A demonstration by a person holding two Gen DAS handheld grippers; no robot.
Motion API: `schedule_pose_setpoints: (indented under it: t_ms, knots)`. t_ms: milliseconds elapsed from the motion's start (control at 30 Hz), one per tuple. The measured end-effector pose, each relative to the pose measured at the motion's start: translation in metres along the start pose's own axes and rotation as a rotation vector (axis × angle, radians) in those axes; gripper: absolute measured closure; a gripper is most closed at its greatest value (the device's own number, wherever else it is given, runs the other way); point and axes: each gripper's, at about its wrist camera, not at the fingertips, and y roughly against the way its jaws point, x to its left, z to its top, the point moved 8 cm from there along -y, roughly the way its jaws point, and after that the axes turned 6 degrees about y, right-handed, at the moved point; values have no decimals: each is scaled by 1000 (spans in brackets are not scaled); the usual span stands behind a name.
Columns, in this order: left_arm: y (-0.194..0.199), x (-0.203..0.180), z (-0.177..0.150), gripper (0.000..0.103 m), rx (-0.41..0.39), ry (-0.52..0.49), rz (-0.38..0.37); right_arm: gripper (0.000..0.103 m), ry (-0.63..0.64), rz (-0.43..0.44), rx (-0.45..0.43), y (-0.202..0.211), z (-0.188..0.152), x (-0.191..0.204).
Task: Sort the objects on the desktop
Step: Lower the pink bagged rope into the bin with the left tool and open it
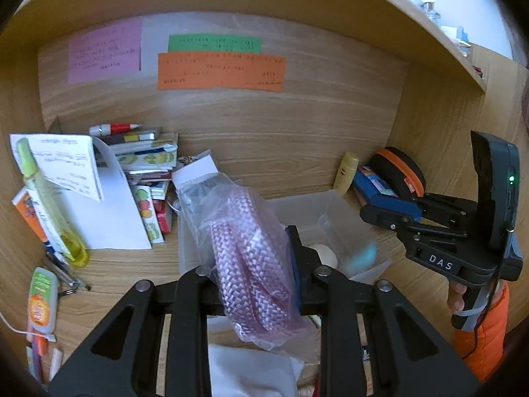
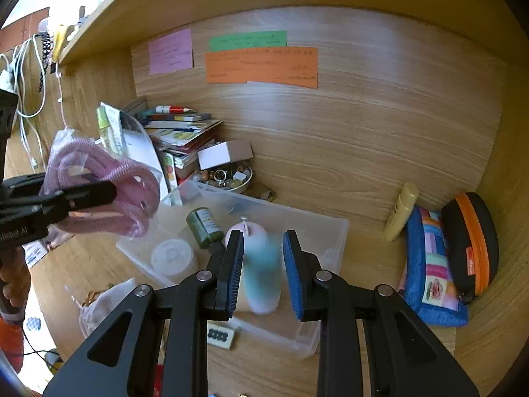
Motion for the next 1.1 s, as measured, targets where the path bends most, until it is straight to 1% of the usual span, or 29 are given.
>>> schedule_pose_setpoints:
  t_ms: [267, 400, 467, 533, 600, 700, 767, 833, 967, 1033, 1100]
  knots:
    - [-38, 5, -3, 78, 61, 12, -16, 81, 5, -9, 47, -27, -3, -7]
    - [-54, 7, -11, 78, 105, 19, -23, 81, 12, -18, 49, -36, -8, -7]
    - [-60, 7, -16, 78, 121, 13, -17, 78, 11, -5, 51, -42, -11, -4]
    - [-65, 8, -21, 78, 139, 12, -13, 66, 16, -12, 55, -47, -14, -3]
    - [-70, 10, -23, 78, 151, 15, -9, 62, 28, -21, 51, -50, -15, -2]
    - [-78, 12, -29, 78, 175, 17, -2, 61, 38, -15, 52, -52, -16, 1]
    - [-84, 13, -32, 78, 191, 15, 3, 55, 42, -17, 52, -53, -17, 2]
    - [-88, 13, -35, 78, 202, 10, 11, 44, 56, -26, 51, -53, -18, 3]
    - [-92, 12, -36, 78, 212, -6, 18, 35, 78, -43, 42, -52, -16, 6]
    - [-94, 12, -38, 77, 221, -17, 26, 27, 88, -53, 38, -52, -16, 8]
    - [-96, 12, -40, 73, 229, -31, 47, 25, 98, -62, 37, -52, -15, 9]
